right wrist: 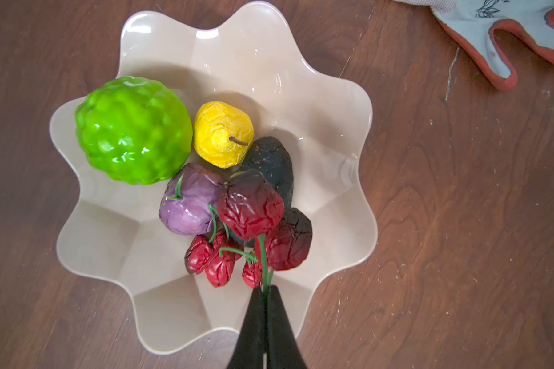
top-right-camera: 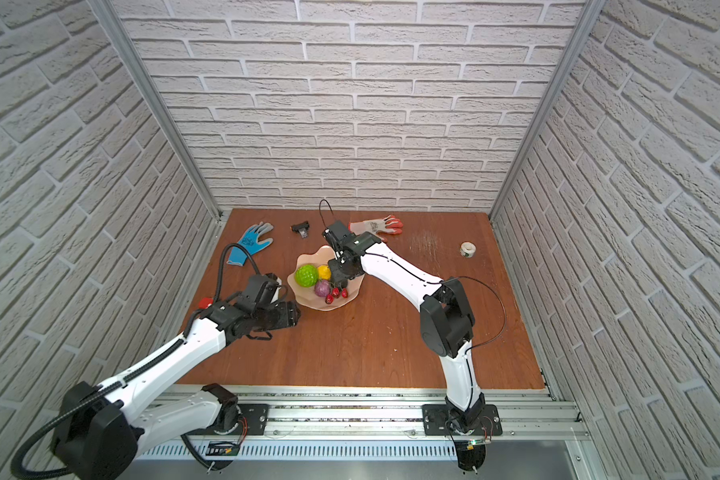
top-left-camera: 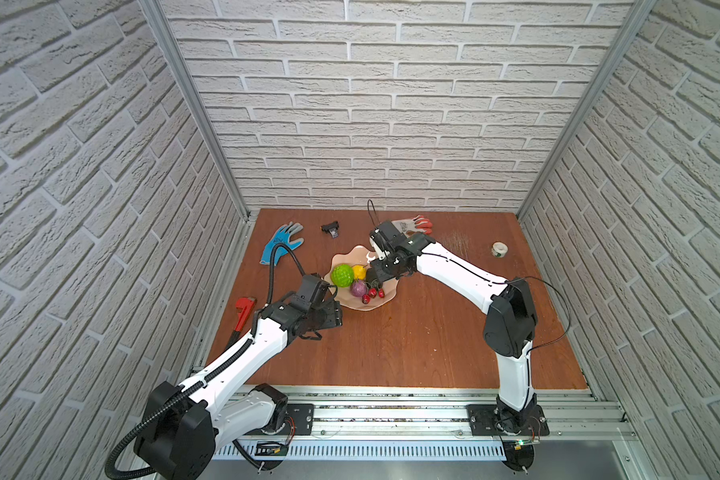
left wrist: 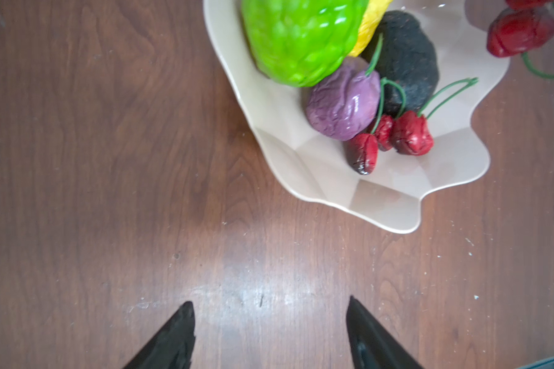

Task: Place and organize the fake fruits in the fruit bowl
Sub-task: 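Lift the cherry pair and carry it over the bowl with the right gripper, then lower the cherries beside the avocado and open the right gripper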

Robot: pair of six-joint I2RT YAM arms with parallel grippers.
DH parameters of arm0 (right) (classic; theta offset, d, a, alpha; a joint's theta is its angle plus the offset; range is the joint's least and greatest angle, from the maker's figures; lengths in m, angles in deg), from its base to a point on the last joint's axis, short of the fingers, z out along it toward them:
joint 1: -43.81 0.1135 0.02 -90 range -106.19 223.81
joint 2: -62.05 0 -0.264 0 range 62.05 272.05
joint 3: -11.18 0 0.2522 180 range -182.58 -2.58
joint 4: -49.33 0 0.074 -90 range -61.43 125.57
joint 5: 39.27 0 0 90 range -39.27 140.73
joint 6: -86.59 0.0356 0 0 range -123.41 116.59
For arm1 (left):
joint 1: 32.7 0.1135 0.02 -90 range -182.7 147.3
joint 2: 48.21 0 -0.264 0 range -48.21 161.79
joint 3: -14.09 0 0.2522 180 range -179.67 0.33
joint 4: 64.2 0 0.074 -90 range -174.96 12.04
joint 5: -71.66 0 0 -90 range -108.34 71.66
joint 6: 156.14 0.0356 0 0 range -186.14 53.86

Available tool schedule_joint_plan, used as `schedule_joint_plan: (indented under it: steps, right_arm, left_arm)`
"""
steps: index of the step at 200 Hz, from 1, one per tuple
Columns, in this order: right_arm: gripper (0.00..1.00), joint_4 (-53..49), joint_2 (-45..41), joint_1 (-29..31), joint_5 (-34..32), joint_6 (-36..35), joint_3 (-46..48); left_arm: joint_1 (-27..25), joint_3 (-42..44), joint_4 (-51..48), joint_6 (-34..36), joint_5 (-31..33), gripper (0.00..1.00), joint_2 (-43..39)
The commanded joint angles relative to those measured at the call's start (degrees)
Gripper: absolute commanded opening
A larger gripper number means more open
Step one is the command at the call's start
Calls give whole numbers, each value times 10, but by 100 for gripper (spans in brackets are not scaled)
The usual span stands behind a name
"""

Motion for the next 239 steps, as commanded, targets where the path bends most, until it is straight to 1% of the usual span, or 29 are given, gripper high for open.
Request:
schedule_joint_plan:
  steps: [1, 25, 88, 169, 178, 216, 239]
  right_arm:
    - [5, 17, 10, 0, -23, -5, -9]
    - [6, 26, 20, -1, -22, -3, -2]
    - [6, 27, 38, -3, -64, -18, 15]
    - [6, 44, 58, -3, -40, -5, 26]
    - [8, 44, 56, -3, -38, -4, 26]
    - [22, 57, 30, -3, -31, -3, 43]
    - [26, 58, 20, -4, -24, -3, 46]
  left_arm:
    - [8, 7, -3, -3, 9, 75, -6]
    - [10, 5, -6, 1, 7, 75, -7]
    - [13, 12, -3, -4, 7, 75, -12]
    - [13, 9, -9, -6, 7, 75, -15]
    - [13, 9, -9, -6, 7, 75, -14]
    - [13, -9, -22, 3, 16, 76, -11]
    - [12, -16, -26, 8, 18, 76, -12]
